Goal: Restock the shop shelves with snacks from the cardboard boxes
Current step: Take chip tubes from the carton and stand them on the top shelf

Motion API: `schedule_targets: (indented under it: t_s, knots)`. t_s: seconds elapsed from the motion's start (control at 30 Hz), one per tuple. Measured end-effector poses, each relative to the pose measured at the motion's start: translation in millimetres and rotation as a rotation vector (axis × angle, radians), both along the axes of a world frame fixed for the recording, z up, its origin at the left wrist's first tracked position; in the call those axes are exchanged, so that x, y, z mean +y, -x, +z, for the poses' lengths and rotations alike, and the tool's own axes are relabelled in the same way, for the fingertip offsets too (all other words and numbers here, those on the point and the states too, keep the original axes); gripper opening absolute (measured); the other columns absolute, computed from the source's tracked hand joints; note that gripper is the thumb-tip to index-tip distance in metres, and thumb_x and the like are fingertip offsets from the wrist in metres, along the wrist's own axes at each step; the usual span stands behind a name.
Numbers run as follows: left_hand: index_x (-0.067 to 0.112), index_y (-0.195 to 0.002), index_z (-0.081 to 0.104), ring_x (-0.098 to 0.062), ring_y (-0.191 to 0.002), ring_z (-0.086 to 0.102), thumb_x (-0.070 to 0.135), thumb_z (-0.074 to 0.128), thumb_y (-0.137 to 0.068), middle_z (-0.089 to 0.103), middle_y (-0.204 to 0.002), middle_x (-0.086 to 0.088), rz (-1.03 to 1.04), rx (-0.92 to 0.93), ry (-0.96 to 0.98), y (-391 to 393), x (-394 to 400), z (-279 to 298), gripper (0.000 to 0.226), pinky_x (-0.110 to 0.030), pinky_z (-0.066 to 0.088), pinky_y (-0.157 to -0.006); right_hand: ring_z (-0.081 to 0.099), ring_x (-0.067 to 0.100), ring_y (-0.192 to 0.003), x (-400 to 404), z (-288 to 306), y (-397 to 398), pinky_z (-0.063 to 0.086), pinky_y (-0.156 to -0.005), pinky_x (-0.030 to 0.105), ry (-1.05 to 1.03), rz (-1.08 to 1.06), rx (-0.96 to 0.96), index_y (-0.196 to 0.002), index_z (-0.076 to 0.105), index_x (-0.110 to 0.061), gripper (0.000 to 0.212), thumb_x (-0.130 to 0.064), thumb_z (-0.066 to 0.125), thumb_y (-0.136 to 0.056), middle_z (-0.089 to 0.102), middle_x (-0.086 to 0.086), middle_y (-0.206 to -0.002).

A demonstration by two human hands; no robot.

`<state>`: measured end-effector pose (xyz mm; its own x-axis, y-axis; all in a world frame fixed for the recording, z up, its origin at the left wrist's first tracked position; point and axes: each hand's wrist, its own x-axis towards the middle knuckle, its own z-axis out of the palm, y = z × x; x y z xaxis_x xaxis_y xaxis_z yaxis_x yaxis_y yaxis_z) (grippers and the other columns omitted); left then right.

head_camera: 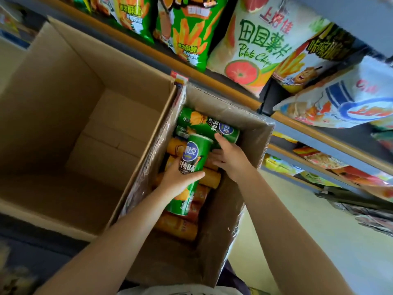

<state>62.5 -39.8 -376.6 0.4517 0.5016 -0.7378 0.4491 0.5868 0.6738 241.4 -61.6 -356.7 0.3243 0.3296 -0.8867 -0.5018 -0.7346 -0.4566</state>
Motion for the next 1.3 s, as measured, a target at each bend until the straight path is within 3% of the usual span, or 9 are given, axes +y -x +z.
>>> schedule_targets:
  t_s: [0.17,0.33,0.5,0.67,0.8,0.9,0.97,1.13,1.3]
  knots:
    - [0.022,-0.125,0.061,-0.022,-0.101,0.069,0.040,0.088,-0.068,0.072,-0.109,-0.001,0.175,0.089,0.149,18,-4,-24,0.065,-0.039,0.055,-0.090,0.048,0.034,-0.135,30,-54,-7,0.043,-0.104,0.043,-0.017,-0.648,0.302,-0.150,0.028,-0.001,0.082,-0.043,0.067,-0.091,0.043,0.023,-0.147]
    - [0.023,-0.125,0.061,-0.018,-0.100,0.068,0.035,0.083,-0.077,0.071,-0.110,0.000,0.218,0.090,0.154,25,-4,-28,0.055,-0.031,0.053,-0.079,0.053,0.032,-0.127,51,-72,-15,0.045,-0.107,0.043,-0.056,-0.871,0.280,-0.140,0.044,-0.009,0.069,-0.044,0.072,-0.087,0.053,0.020,-0.132]
    - [0.031,-0.123,0.060,-0.012,-0.096,0.070,0.037,0.083,-0.077,0.072,-0.107,0.008,0.194,-0.001,0.094,30,1,-6,0.051,-0.026,0.051,-0.074,0.061,0.027,-0.094,46,-74,-9,0.052,-0.089,0.041,-0.021,-0.757,0.247,-0.131,0.049,-0.009,0.076,-0.059,0.073,-0.080,0.057,0.016,-0.106]
    - [0.035,-0.112,0.063,-0.006,-0.085,0.072,0.030,0.080,-0.081,0.075,-0.098,0.010,0.251,-0.048,0.012,25,5,25,0.036,-0.022,0.055,-0.069,0.062,0.025,-0.099,28,-38,4,0.053,-0.097,0.041,-0.118,-0.670,0.156,-0.136,0.049,-0.014,0.068,-0.044,0.077,-0.082,0.057,0.012,-0.115]
    - [0.033,-0.110,0.065,0.001,-0.080,0.071,0.031,0.079,-0.081,0.075,-0.093,0.013,0.268,-0.071,-0.069,17,13,62,0.032,-0.014,0.052,-0.063,0.067,0.016,-0.099,1,19,16,0.056,-0.080,0.034,-0.236,-0.380,-0.084,-0.133,0.055,-0.018,0.060,-0.023,0.081,-0.079,0.070,0.003,-0.116]
    - [0.036,-0.100,0.068,0.000,-0.079,0.071,0.028,0.077,-0.084,0.076,-0.087,0.017,0.256,-0.124,-0.108,12,16,97,0.020,-0.017,0.054,-0.065,0.068,0.019,-0.110,-22,65,8,0.055,-0.093,0.041,-0.378,-0.161,-0.244,-0.134,0.056,-0.022,0.080,-0.031,0.090,-0.063,0.072,0.001,-0.118]
    - [0.035,-0.103,0.069,-0.006,-0.084,0.073,0.031,0.078,-0.083,0.077,-0.093,0.010,0.256,-0.161,-0.091,5,15,124,0.022,-0.027,0.058,-0.075,0.068,0.016,-0.111,-32,102,-1,0.052,-0.098,0.042,-0.444,-0.085,-0.251,-0.128,0.058,-0.031,0.066,-0.032,0.089,-0.070,0.072,-0.005,-0.118]
    - [0.018,-0.113,0.070,-0.018,-0.081,0.074,0.042,0.076,-0.068,0.077,-0.097,-0.005,0.194,-0.305,0.026,-28,-5,207,0.051,-0.032,0.058,-0.074,0.061,0.008,-0.120,-55,201,-25,0.044,-0.110,0.043,-0.453,-0.120,-0.293,-0.130,0.058,-0.037,0.082,-0.081,0.068,-0.061,0.064,-0.013,-0.131]
    - [0.021,-0.099,0.066,-0.010,-0.066,0.072,0.024,0.061,-0.092,0.076,-0.075,0.004,0.160,-0.409,-0.037,-77,-43,291,0.009,-0.021,0.055,-0.055,0.065,-0.005,-0.099,-98,300,-55,0.054,-0.093,0.030,-0.646,-0.109,-0.378,-0.130,0.054,-0.036,0.059,-0.058,0.067,-0.076,0.064,-0.020,-0.123]
